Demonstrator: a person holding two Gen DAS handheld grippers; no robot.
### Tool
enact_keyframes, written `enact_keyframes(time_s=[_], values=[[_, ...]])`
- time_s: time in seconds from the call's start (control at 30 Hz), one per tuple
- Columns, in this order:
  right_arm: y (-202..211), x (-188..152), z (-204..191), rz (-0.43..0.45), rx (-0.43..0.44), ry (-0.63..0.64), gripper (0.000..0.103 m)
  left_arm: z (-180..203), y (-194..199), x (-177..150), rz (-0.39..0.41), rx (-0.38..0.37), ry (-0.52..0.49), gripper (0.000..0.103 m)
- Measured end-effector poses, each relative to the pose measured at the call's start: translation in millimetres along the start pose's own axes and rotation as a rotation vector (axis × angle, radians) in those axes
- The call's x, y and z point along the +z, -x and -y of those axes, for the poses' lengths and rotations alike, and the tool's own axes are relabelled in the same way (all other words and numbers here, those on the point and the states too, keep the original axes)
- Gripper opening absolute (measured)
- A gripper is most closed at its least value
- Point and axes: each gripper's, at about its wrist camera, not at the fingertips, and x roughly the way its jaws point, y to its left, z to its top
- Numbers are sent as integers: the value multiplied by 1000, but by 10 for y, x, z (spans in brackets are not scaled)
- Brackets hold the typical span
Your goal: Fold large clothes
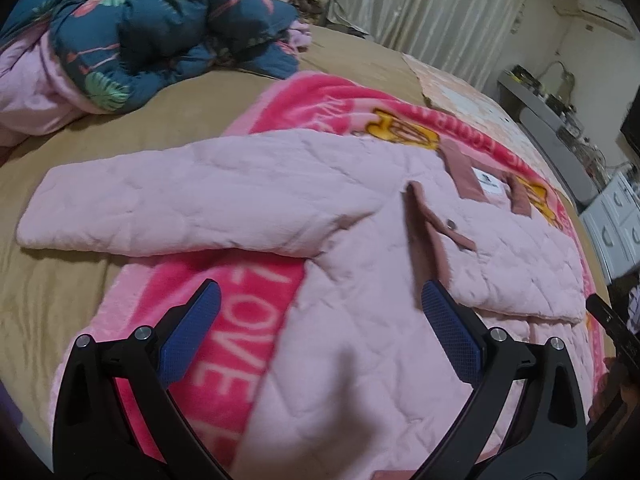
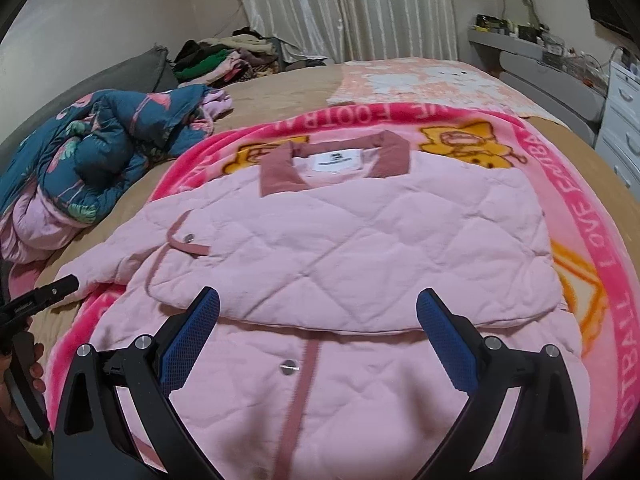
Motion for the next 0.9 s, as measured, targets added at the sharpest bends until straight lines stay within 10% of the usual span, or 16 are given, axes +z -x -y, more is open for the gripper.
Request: enact_keyframes(time_s=[0.9], values=[[-273,120,-1618,-20,151,208,98,-1181,257,126,112,141,221,94]])
